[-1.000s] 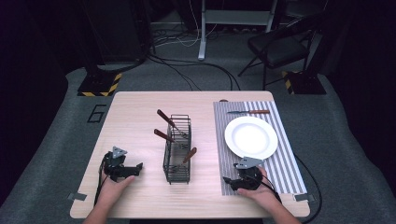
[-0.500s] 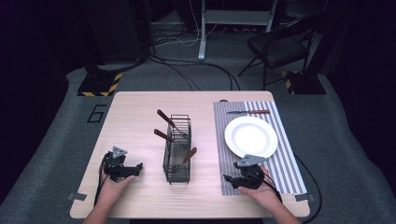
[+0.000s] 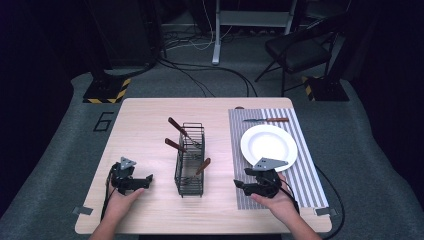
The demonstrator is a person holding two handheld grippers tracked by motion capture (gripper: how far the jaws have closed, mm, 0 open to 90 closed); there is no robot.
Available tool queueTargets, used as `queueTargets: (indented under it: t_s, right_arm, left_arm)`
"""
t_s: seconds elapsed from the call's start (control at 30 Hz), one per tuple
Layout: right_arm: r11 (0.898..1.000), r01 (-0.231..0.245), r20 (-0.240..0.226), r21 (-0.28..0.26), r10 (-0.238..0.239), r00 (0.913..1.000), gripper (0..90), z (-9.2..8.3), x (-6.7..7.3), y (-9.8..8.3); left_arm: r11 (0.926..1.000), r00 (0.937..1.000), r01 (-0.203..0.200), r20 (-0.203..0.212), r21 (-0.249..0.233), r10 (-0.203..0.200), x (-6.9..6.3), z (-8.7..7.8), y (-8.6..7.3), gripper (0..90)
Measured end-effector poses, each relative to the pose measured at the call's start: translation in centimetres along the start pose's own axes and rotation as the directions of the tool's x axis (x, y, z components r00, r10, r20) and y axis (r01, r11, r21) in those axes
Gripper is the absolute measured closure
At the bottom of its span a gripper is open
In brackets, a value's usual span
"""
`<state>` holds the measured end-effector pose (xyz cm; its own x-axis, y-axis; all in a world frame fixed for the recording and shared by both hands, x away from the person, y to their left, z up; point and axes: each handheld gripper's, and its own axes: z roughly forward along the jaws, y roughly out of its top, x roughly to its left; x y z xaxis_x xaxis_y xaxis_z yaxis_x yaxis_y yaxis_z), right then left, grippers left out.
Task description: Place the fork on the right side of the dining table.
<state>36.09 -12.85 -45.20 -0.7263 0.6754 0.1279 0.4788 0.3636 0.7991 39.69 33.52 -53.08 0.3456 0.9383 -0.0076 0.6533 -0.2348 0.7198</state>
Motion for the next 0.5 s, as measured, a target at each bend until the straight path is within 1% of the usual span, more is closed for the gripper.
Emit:
queueTargets:
  t_s: [0.17, 0.23, 0.37, 0.4, 0.5]
  right_arm:
    - [1.0, -0.01, -0.01, -0.005, 0.01, 0.9999, 39.5, -0.3, 0.2, 0.6]
    - [1.0, -0.006, -0.006, -0.005, 0.006, 1.0, 39.7, -0.5, 0.4, 1.1]
    - [1.0, 0.006, -0.015, -0.006, -0.006, 0.9999, 40.5, -0.6, 0.6, 1.5]
    - [1.0, 0.011, -0.019, -0.009, -0.011, 0.9998, 41.4, -0.7, 0.9, 1.9]
    - [1.0, 0.019, -0.02, -0.018, -0.02, 0.9996, 41.5, -0.9, 1.1, 2.2]
  left_arm:
    - [1.0, 1.0, 0.0, 0.0, 0.0, 0.0, 0.0, 0.0, 0.0, 0.1]
    - [1.0, 1.0, 0.0, 0.0, 0.0, 0.0, 0.0, 0.0, 0.0, 0.1]
    - [1.0, 1.0, 0.0, 0.0, 0.0, 0.0, 0.0, 0.0, 0.0, 0.1]
    - [1.0, 1.0, 0.0, 0.0, 0.0, 0.0, 0.0, 0.0, 0.0, 0.1]
    - [1.0, 1.0, 0.0, 0.0, -0.001, 0.0, 0.0, 0.0, 0.0, 0.1]
